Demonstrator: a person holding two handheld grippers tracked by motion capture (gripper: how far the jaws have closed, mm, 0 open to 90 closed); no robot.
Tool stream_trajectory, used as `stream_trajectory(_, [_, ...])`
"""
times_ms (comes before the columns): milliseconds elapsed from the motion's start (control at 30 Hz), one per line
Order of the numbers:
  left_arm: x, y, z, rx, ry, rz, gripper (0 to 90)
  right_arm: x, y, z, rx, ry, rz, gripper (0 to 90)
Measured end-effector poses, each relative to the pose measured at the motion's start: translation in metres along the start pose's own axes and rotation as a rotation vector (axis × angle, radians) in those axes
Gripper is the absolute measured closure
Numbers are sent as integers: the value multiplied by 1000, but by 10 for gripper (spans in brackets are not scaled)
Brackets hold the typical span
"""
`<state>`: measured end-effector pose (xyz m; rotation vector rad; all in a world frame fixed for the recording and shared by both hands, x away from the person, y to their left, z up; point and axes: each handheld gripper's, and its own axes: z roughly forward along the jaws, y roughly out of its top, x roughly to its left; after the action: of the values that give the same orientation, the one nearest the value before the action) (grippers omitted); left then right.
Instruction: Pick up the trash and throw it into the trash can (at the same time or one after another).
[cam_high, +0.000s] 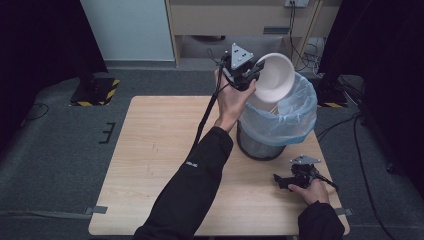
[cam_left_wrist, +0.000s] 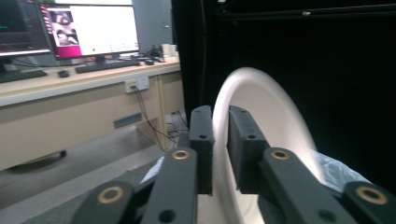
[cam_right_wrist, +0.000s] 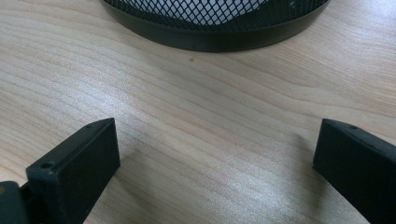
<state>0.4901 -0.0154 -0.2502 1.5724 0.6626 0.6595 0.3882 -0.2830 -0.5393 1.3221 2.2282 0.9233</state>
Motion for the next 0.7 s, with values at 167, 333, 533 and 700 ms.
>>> stream_trajectory(167, [1, 0, -10, -39, -49, -23, 660, 0, 0, 0, 2, 2, 1, 7])
stream_trajectory(333, [4, -6, -39, -42, -83, -12, 562, 0, 0, 0, 2, 3, 1, 7])
stream_trajectory(533, [17, -27, -87, -19, -89, -19, 467, 1, 0, 0, 0, 3, 5, 7])
stream_trajectory(700, [29, -55, -117, 47, -66, -8, 414, 1, 0, 0, 3, 6, 10, 7])
